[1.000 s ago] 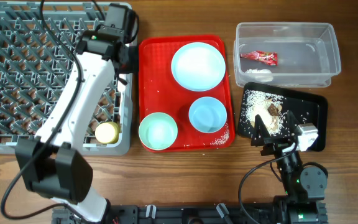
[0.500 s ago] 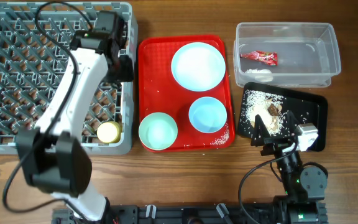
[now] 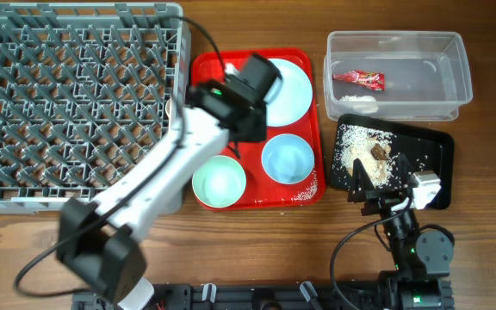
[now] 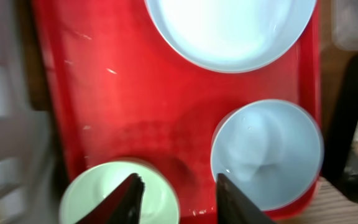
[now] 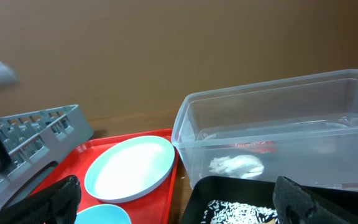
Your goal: Sort waste into correct bins and load items into the dishwasher rack
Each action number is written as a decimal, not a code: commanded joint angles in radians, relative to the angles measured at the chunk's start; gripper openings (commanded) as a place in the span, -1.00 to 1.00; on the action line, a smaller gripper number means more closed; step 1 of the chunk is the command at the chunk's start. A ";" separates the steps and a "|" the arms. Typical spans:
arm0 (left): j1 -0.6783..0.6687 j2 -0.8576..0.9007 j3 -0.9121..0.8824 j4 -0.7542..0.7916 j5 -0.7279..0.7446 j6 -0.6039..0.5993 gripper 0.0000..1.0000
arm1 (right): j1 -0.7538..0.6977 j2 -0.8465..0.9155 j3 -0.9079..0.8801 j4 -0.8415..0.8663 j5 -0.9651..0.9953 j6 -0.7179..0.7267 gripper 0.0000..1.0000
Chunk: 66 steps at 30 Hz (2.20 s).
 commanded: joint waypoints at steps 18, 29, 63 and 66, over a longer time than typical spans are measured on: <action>-0.046 0.191 -0.052 0.071 0.079 -0.084 -0.92 | -0.004 -0.012 -0.003 0.006 -0.021 0.002 0.99; 0.146 -0.098 0.079 -0.360 -0.806 -0.112 -0.92 | -0.004 -0.012 -0.003 0.006 -0.021 0.001 0.99; 0.291 0.233 0.026 -0.430 -1.086 -0.294 -0.92 | -0.004 -0.012 -0.003 0.006 -0.021 0.002 0.99; 0.313 0.233 0.026 -0.431 -1.106 -0.293 -0.92 | -0.004 -0.012 -0.003 0.006 -0.021 0.002 1.00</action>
